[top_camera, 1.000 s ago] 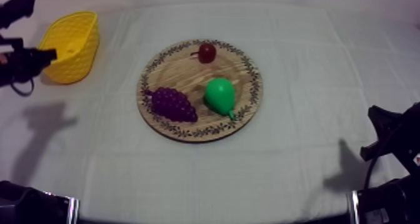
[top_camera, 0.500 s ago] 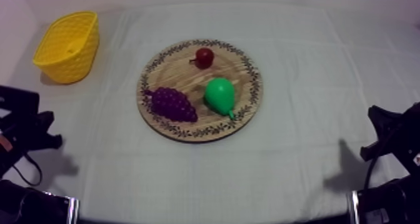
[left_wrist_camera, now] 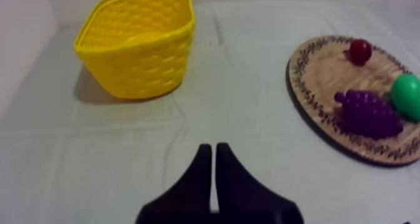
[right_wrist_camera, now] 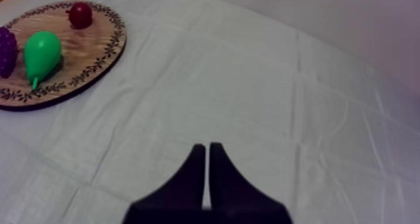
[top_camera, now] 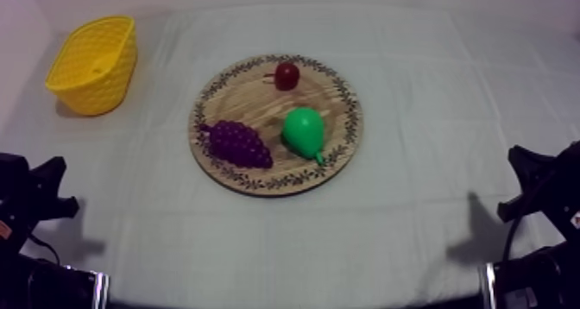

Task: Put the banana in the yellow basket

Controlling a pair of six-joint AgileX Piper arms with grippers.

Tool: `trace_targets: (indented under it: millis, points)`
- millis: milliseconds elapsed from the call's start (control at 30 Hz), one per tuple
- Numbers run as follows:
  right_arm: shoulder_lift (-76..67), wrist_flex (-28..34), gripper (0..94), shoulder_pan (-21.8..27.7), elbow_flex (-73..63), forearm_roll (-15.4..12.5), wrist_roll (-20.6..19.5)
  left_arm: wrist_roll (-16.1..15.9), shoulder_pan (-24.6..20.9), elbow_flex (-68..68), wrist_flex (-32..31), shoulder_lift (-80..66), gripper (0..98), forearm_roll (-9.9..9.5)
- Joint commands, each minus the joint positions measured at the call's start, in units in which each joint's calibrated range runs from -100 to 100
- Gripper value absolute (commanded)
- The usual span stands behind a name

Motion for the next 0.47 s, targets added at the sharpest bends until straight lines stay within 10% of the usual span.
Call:
trace_targets:
  millis: [0,433]
  points:
    - [-0.01,0.02,0.4,-0.01,0.04,0.00,0.02,3.13,0.10,0.31,-0.92,-1.19,0.1,0.02]
    - [-0.01,0.02,0.4,0.00,0.04,0.00,0.01,7.95,0.29,2.49,-5.79,-1.99,0.1,0.12]
